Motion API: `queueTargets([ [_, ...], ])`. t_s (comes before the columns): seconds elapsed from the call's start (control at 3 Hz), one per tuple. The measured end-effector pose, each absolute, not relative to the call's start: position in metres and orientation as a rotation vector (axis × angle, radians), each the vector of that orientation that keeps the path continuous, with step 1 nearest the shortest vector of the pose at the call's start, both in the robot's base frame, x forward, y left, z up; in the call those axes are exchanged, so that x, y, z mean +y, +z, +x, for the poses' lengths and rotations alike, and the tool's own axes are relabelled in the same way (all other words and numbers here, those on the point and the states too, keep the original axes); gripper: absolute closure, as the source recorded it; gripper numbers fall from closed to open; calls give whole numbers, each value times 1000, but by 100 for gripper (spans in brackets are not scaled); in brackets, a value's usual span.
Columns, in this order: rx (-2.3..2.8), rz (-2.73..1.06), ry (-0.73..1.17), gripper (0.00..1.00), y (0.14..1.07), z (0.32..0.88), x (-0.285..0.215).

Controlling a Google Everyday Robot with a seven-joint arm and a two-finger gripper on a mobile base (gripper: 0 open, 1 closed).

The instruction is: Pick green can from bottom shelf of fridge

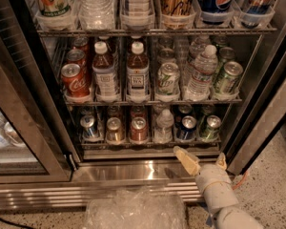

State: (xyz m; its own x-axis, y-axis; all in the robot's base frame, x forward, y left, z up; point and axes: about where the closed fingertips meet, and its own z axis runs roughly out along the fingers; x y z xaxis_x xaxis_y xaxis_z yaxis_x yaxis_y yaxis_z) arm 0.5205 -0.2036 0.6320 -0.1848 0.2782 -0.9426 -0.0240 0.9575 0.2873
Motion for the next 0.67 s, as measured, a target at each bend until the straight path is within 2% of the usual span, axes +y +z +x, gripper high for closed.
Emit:
queueTargets([
  [0.33, 1739, 191, 273, 0, 632, 521, -204],
  [0.67, 1742, 192, 264, 9, 626, 525, -204],
])
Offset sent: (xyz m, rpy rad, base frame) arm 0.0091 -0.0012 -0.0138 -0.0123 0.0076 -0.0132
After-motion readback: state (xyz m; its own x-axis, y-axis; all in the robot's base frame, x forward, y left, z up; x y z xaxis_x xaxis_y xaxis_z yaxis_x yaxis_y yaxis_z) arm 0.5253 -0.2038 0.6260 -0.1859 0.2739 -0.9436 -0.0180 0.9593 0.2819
